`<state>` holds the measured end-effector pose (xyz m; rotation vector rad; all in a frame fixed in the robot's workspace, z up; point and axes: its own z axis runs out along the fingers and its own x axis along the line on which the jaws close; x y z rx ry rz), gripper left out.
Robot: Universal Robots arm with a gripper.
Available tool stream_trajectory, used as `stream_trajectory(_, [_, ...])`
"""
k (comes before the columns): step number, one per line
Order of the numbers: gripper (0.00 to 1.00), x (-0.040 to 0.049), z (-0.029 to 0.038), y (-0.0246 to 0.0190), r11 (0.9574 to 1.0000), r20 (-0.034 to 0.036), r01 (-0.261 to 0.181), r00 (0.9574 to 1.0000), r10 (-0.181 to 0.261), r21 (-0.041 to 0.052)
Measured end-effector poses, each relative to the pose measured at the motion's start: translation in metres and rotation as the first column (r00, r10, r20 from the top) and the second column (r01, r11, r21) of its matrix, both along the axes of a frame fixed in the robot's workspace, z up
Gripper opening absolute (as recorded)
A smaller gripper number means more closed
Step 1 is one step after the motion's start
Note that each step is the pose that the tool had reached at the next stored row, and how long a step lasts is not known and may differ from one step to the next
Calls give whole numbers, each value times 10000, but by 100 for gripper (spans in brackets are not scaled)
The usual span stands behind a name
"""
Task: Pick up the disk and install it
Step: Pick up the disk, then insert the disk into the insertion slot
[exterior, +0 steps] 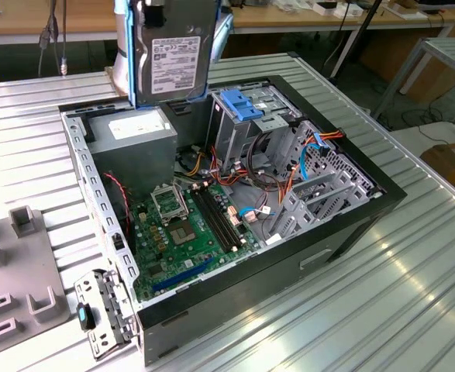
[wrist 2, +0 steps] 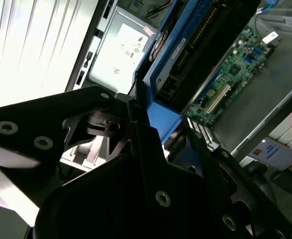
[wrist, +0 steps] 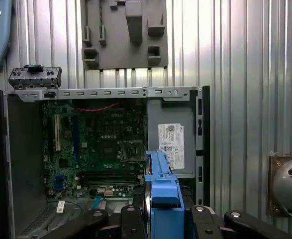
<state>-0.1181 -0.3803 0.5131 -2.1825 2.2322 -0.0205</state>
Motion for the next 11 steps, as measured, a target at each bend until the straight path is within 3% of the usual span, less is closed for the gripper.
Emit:
stream_trajectory(1, [37,110,-11,0,10000,-1,0,10000,0,-1])
stream_trajectory(2, [37,156,-17,0,10000,1,2,10000,-2,0])
stream_trajectory(11, [37,189,-17,0,10000,0,7,10000,-7,-1])
